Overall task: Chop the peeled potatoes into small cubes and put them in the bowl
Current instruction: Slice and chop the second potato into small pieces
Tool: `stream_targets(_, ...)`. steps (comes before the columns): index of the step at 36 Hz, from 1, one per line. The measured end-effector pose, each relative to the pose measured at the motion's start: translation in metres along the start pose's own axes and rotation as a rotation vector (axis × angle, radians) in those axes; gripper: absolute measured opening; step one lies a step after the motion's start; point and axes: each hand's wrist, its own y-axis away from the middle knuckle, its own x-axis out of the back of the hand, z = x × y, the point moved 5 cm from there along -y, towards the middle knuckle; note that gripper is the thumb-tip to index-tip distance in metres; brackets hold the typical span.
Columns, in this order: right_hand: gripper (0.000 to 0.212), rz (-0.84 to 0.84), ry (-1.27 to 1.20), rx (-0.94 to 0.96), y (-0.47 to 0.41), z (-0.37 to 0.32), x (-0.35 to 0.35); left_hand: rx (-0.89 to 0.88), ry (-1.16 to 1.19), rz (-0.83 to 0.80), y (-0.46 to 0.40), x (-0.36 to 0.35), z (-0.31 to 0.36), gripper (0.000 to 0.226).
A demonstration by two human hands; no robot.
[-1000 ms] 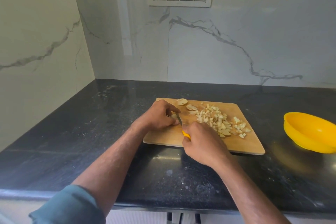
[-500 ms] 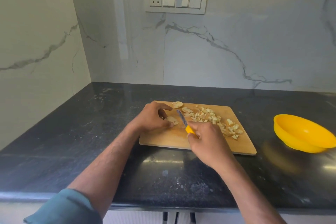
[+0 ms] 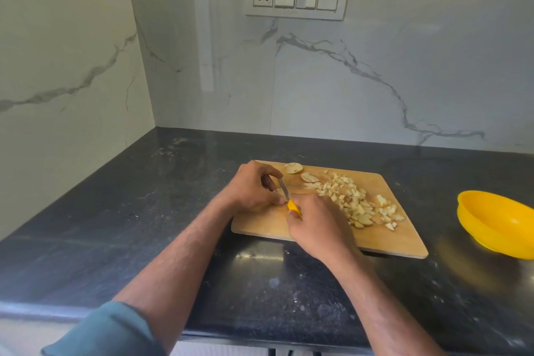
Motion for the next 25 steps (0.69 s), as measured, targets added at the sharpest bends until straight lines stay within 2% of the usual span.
stream_targets(9, 0.042, -0.108, 0.017, -0.015, 0.002, 0.000, -0.002, -0.023, -0.065, -0.022, -0.001, -0.006, 0.002, 0.040)
stream_targets(18, 0.047, -0.144, 0.002, 0.057, 0.040, 0.002, 0.012, -0.006, -0.093, -0.068, 0.000, -0.008, 0.002, 0.028)
stream_targets(22, 0.040, -0.144, -0.060, 0.007, 0.046, 0.017, 0.019, 0.009, -0.071, -0.052, 0.002, -0.007, 0.001, 0.036)
stream_targets(25, 0.036, -0.042, -0.157, -0.036, 0.045, 0.021, 0.027, 0.025, -0.038, -0.048, 0.002, -0.002, 0.000, 0.047)
